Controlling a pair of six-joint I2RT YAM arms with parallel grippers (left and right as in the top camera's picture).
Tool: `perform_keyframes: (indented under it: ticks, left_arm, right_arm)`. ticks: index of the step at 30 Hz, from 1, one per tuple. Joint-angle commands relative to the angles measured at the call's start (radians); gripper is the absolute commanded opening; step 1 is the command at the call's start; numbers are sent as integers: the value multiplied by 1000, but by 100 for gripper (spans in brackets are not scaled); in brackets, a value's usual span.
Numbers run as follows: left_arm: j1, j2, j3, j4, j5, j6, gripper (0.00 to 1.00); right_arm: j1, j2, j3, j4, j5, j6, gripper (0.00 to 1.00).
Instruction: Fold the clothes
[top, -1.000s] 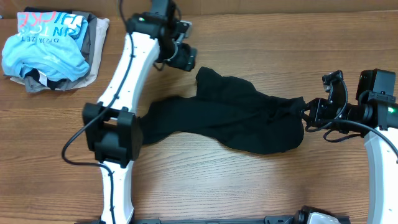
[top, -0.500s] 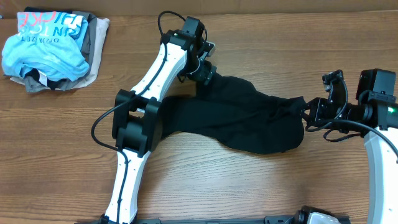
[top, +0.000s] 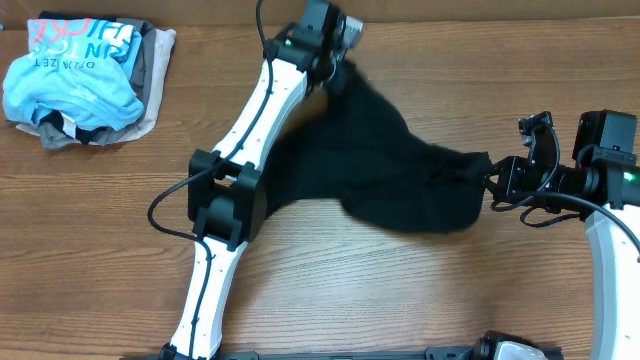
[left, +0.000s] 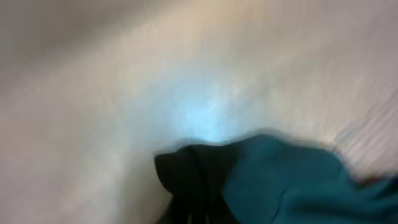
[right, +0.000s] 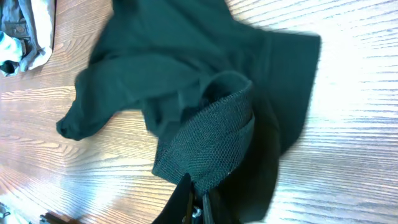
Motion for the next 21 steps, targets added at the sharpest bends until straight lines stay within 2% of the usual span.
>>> perform_keyframes:
  ticks: [1, 4, 5, 6, 7, 11, 14, 16, 21]
  left_arm:
    - [-20, -10, 124, 103, -79, 27, 4]
    - [-24, -10, 135, 196, -97, 34, 4]
    - [-24, -10, 135, 212, -99, 34, 31]
    - [-23, -10, 135, 210, -103, 34, 70]
    - [-23, -10, 135, 199, -119, 33, 100]
    - [-23, -12, 153, 78, -215, 18, 100]
    - [-13, -26, 200, -130, -257, 7, 100]
    - [3, -39, 224, -275, -260, 8, 100]
    - [61, -42, 224, -499, -243, 9, 100]
  right_arm:
    - [6, -2, -3, 5, -5, -6, 4]
    - [6, -2, -3, 6, -4, -6, 4]
    - [6, -2, -3, 8, -5, -6, 4]
    - [6, -2, -3, 8, -4, -6, 4]
    - [6, -2, -3, 8, -4, -6, 4]
    - [6, -2, -3, 15, -4, -6, 4]
    - [6, -2, -3, 18, -4, -6, 4]
    - [6, -2, -3, 19, -4, -6, 4]
    - [6, -2, -3, 23, -3, -7, 4]
